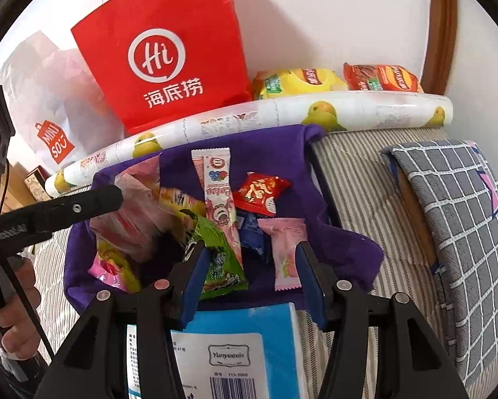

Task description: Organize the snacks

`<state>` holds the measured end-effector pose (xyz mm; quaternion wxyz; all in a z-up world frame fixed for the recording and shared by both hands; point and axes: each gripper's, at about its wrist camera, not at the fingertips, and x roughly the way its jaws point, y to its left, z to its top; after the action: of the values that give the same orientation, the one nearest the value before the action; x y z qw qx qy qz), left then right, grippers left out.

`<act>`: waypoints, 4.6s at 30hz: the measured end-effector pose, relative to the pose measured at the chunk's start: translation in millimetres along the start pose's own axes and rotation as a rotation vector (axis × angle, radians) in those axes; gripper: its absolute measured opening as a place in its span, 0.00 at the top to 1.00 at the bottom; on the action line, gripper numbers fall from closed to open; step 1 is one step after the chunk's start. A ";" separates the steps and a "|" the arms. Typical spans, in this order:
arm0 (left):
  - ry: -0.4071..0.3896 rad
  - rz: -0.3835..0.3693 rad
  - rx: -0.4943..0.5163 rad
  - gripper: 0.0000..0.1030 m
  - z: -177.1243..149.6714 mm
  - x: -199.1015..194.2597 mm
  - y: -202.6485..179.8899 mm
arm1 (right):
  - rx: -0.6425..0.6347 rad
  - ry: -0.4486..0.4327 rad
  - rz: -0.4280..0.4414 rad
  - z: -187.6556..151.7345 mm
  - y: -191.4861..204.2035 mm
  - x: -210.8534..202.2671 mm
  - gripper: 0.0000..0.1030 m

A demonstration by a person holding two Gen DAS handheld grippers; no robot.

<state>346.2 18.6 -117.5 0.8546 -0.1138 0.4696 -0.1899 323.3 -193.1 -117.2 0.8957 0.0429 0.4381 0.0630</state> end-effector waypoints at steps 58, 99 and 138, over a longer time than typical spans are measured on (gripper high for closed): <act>-0.258 0.262 0.089 0.09 -199.2 -206.4 -120.7 | -0.028 -0.208 -0.126 -152.2 6.9 -245.7 0.00; -0.285 0.299 0.130 0.09 -226.2 -223.0 -157.3 | 0.016 -0.282 -0.105 -187.3 -17.6 -286.0 0.01; -0.285 0.292 0.131 0.09 -228.0 -222.6 -159.7 | 0.025 -0.293 -0.097 -190.3 -16.5 -291.4 0.01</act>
<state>10.2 -33.1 -10.4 0.9363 -0.0144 0.3424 -0.0762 -3.0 -249.1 -8.9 0.9514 0.0413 0.3050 0.0072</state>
